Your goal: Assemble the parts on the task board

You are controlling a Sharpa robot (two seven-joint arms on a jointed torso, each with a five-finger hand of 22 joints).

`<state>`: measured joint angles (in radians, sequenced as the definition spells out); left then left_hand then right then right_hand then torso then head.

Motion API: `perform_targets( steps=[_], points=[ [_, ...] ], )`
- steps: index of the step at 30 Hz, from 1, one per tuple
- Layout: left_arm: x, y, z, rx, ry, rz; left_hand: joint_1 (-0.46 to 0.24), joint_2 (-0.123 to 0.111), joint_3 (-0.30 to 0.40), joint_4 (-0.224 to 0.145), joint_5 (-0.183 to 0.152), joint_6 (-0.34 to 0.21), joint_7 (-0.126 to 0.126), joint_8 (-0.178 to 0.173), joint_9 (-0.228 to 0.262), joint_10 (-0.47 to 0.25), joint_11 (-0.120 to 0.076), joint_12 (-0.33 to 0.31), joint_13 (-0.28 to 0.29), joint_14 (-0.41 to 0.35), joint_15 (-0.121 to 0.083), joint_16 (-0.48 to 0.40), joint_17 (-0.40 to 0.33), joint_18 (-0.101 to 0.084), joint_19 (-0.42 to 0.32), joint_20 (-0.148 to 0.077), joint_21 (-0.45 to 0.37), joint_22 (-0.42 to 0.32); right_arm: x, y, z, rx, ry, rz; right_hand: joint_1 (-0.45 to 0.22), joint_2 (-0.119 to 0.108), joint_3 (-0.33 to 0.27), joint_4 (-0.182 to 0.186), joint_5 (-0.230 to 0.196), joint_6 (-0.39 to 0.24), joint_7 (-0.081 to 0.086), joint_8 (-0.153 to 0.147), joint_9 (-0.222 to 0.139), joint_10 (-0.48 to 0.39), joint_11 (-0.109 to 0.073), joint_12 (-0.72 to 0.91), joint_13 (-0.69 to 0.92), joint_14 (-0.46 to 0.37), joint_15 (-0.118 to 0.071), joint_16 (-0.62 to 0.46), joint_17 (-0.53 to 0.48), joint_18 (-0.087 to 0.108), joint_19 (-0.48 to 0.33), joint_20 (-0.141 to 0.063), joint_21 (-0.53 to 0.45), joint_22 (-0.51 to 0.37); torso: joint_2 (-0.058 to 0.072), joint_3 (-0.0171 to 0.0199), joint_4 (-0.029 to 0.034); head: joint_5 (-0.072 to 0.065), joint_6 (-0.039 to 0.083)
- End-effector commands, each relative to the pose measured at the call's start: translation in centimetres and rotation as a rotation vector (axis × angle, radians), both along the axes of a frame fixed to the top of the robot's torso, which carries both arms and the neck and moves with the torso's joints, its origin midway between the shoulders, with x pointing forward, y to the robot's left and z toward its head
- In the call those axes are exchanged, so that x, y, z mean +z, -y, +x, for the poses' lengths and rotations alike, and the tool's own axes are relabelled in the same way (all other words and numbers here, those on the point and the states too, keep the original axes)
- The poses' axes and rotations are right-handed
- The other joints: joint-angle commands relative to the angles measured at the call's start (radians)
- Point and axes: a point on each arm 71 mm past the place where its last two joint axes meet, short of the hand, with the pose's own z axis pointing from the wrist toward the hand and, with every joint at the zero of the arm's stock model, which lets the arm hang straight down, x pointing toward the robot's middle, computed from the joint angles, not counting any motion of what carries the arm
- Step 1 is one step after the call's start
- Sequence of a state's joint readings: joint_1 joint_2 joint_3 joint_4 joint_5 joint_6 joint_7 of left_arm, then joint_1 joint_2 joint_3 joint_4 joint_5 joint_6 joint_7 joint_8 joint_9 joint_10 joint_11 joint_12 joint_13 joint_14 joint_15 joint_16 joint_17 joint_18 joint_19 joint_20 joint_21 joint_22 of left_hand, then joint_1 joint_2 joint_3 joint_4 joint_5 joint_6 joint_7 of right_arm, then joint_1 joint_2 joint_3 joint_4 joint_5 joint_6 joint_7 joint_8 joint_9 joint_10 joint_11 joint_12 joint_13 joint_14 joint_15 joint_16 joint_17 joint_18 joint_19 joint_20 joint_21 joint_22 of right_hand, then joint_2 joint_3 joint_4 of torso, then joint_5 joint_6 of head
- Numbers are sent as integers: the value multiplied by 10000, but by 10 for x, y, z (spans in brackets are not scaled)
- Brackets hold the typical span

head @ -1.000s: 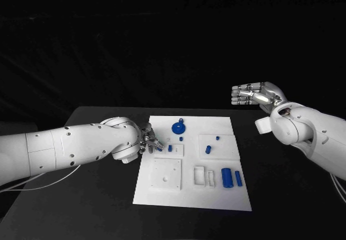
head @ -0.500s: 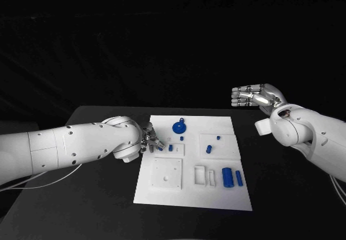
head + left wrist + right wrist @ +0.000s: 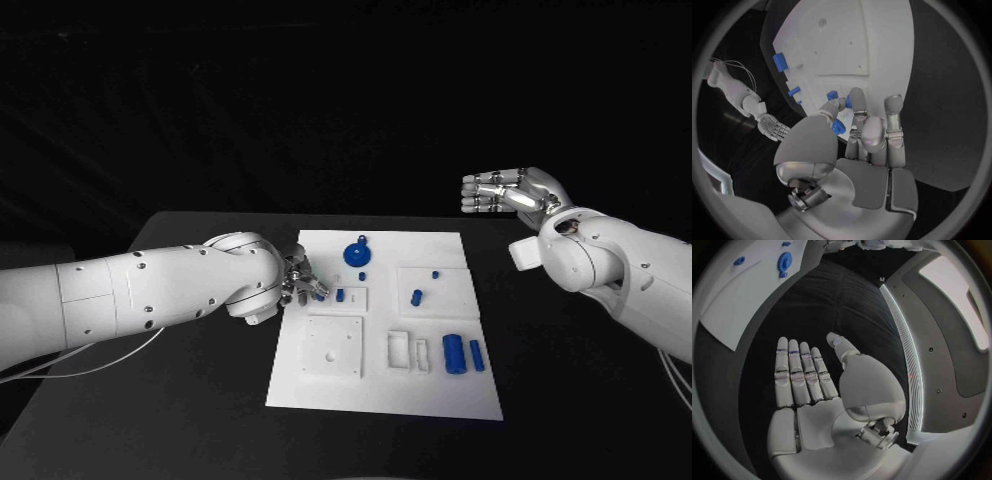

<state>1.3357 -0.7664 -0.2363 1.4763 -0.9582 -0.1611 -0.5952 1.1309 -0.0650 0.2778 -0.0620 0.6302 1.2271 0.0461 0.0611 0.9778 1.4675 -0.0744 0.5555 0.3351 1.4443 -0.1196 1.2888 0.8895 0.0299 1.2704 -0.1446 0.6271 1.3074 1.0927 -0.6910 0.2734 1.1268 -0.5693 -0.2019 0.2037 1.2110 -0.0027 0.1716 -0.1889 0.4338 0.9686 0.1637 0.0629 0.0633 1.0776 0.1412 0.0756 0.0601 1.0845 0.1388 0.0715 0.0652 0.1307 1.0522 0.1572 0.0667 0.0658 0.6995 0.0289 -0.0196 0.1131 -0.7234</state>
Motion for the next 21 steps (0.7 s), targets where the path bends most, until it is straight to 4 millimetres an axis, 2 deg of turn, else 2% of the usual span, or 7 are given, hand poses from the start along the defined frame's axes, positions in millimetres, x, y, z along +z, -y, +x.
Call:
perform_targets(
  steps=[1, 5, 7, 10, 14, 17, 21],
  points=[
    [-9, 5, -6, -407, -566, 139, 197, 88, 661, -590, -91, 752, -729, 47, -64, 485, -27, -45, -11, -34, -72, -52, -32, 126, 9, 43, -17, 168, 0, -1, -1, 197, 33, -14, -4, -9, 47, 20, 16, -11, 39, -8, 4, -58, 37, -30, -16, -99, -5, -59, -16, 157, -54, -6, -6, -13, -4, 6, 7, 6, -17],
    [-10, 5, -6, -444, -594, 142, 206, 17, 561, -466, -300, 769, -736, 50, -287, 486, -16, -40, -6, -29, -71, -71, -54, 118, 18, 47, -58, 167, 0, -1, -1, 200, 16, -13, -18, -3, 21, 48, 22, -5, 40, -5, 5, -57, 39, -25, -15, -101, -4, -57, -16, 160, -60, 0, -5, -13, -4, 3, 11, -120, 163],
    [-10, 5, -6, -453, -595, 139, 199, 4, 459, -358, -700, 774, -746, 38, -425, 492, -17, -25, 3, -29, -70, -69, -54, 105, 19, 51, -77, 163, -1, -1, -1, 199, 8, -7, -46, -11, 1, 67, 43, -9, 39, -6, 5, -60, 40, -26, -15, -100, -2, -58, -16, 158, -59, 2, -5, -13, -5, 2, 3, -89, 101],
    [-10, 5, -6, -468, -608, 144, 237, -81, 334, -177, -815, 791, -762, 46, -605, 493, -22, -29, 7, -36, -74, -96, -95, 93, 35, 48, -105, 162, -1, -1, -1, 197, 1, -3, -69, -17, -22, 85, 69, -8, 35, -7, 5, -60, 39, -24, -15, -102, 1, -59, -16, 157, -61, 2, -6, -13, -3, 1, -3, -65, 87],
    [-10, 5, -5, -467, -612, 163, 254, -277, 75, 229, -1320, 810, -807, 46, -762, 488, -36, -44, 8, -37, -91, -119, -132, 66, 50, 30, -161, 158, -1, -1, -1, 186, -10, 3, -70, -12, -51, 102, 87, -28, 40, -8, 4, -63, 41, -21, -15, -104, 2, -58, -16, 156, -64, 2, -6, -13, 2, 2, 2, -56, 63],
    [-10, 5, -5, -455, -608, 177, 469, -434, -102, 692, -1458, 833, -826, 52, -913, 486, -41, -59, 11, -40, -99, -149, -172, 39, 79, 15, -225, 164, -1, -1, -1, 186, -14, 8, -70, -12, -51, 102, 87, -28, 40, -8, 4, -63, 41, -21, -15, -104, 2, -58, -16, 156, -64, 2, -6, -13, -6, 4, 6, -47, 24],
    [-10, 4, -4, -437, -562, 209, 572, -527, -219, 994, -1691, 849, -841, 51, -930, 485, -42, -63, 14, -44, -104, -162, -191, 28, 90, 9, -255, 168, -2, -1, -1, 191, -21, 21, -79, -10, -136, 143, 115, -29, 37, -7, 5, -73, 43, -17, -15, -108, 2, -58, -16, 150, -71, 5, -6, -13, -4, 2, 10, -54, 67]
  ],
)
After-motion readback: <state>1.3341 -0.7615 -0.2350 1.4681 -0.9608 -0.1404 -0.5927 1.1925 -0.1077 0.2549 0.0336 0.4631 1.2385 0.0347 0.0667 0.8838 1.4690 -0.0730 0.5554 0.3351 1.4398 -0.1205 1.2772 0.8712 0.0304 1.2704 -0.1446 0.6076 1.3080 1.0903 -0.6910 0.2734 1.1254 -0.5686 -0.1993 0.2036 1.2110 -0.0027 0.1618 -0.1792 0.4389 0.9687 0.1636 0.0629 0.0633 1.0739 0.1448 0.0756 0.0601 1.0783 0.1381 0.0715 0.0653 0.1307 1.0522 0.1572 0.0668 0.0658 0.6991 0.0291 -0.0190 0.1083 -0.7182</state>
